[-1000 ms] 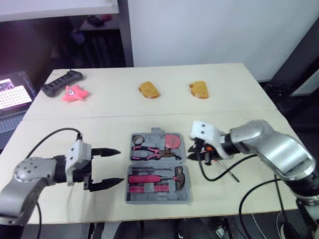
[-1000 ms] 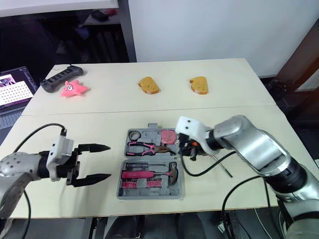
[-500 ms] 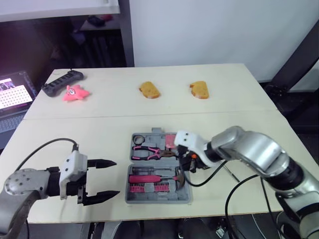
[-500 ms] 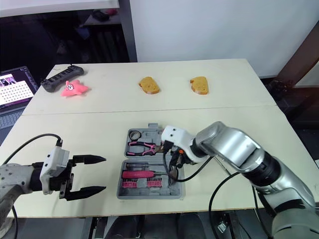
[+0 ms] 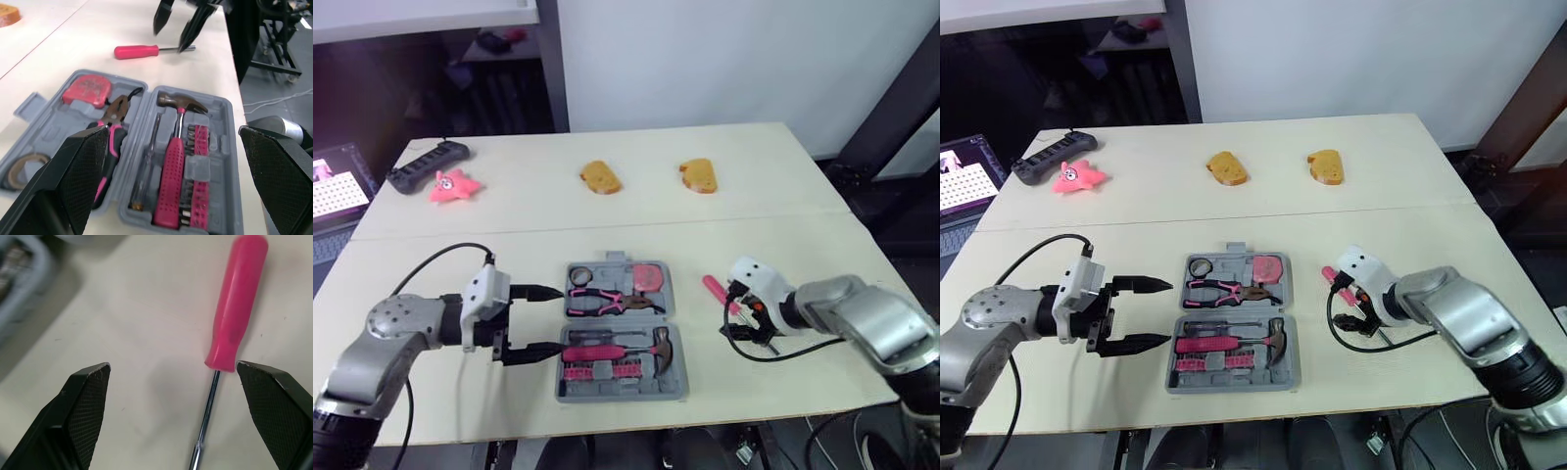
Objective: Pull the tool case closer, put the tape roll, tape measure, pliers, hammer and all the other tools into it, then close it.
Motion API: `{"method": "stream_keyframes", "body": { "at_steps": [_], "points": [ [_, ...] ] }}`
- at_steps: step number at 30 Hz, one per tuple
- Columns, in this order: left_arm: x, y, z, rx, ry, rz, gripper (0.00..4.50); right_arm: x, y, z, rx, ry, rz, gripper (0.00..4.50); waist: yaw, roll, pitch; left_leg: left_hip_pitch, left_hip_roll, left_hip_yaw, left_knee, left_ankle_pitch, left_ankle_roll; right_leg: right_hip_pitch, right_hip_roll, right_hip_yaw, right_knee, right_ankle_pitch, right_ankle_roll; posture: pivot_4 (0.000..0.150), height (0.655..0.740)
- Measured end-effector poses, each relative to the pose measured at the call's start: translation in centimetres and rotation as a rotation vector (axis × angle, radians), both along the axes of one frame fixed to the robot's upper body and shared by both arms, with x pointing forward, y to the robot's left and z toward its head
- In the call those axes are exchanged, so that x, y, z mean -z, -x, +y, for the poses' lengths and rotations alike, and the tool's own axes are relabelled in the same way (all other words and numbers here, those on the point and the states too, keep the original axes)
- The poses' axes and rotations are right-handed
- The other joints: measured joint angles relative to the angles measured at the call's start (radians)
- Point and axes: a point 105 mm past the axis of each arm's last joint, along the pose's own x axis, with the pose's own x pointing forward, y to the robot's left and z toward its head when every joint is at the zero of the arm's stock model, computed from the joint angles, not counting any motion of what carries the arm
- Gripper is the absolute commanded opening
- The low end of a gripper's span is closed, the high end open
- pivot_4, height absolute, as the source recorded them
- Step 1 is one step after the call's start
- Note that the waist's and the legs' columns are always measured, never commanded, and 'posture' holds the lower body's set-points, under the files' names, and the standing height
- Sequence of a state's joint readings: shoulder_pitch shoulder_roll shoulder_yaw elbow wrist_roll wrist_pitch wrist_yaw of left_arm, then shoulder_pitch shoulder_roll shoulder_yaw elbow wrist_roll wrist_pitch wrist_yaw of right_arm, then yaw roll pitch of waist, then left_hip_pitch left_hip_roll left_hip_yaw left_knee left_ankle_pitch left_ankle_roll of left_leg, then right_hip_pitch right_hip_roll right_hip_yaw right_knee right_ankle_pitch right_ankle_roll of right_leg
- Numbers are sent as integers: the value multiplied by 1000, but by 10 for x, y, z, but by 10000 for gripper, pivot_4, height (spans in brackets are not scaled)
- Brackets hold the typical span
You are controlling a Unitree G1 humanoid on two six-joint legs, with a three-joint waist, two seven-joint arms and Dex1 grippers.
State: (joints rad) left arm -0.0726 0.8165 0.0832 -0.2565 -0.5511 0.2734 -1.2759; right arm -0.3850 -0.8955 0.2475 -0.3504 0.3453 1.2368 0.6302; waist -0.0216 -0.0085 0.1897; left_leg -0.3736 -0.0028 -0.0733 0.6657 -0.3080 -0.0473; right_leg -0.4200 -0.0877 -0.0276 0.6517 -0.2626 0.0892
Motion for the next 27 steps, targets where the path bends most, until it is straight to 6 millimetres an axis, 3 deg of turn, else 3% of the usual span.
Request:
{"method": "stream_keyframes", "body": {
  "at_steps": [11, 14, 20, 27],
  "points": [
    [2, 6, 11, -2, -42, 35, 45000, 16, -23, -13, 101, -15, -72, 44331, 8, 0, 0, 0, 0, 0, 0, 0, 0, 0, 0, 0, 0, 0, 0, 1500, 7400],
    [3, 6, 11, -6, -42, 36, 45000, 18, -25, -17, 109, -12, -72, 32556, 8, 0, 0, -1, 0, 0, 0, 0, 0, 0, 0, 0, 0, 0, 0, 1500, 7400],
    [2, 6, 11, -9, -43, 32, 45000, 19, -29, -15, 112, -41, -77, 4714, 8, 0, 0, 0, 0, 0, 1, 0, 0, 1, 0, 0, 0, 0, 0, 1500, 7400],
    [4, 8, 14, -23, -43, 37, 45000, 16, -29, -14, 121, -52, -37, 4254, 8, 0, 0, 0, 0, 0, 1, 0, 0, 1, 0, 0, 0, 0, 0, 1500, 7400]
  ]
}}
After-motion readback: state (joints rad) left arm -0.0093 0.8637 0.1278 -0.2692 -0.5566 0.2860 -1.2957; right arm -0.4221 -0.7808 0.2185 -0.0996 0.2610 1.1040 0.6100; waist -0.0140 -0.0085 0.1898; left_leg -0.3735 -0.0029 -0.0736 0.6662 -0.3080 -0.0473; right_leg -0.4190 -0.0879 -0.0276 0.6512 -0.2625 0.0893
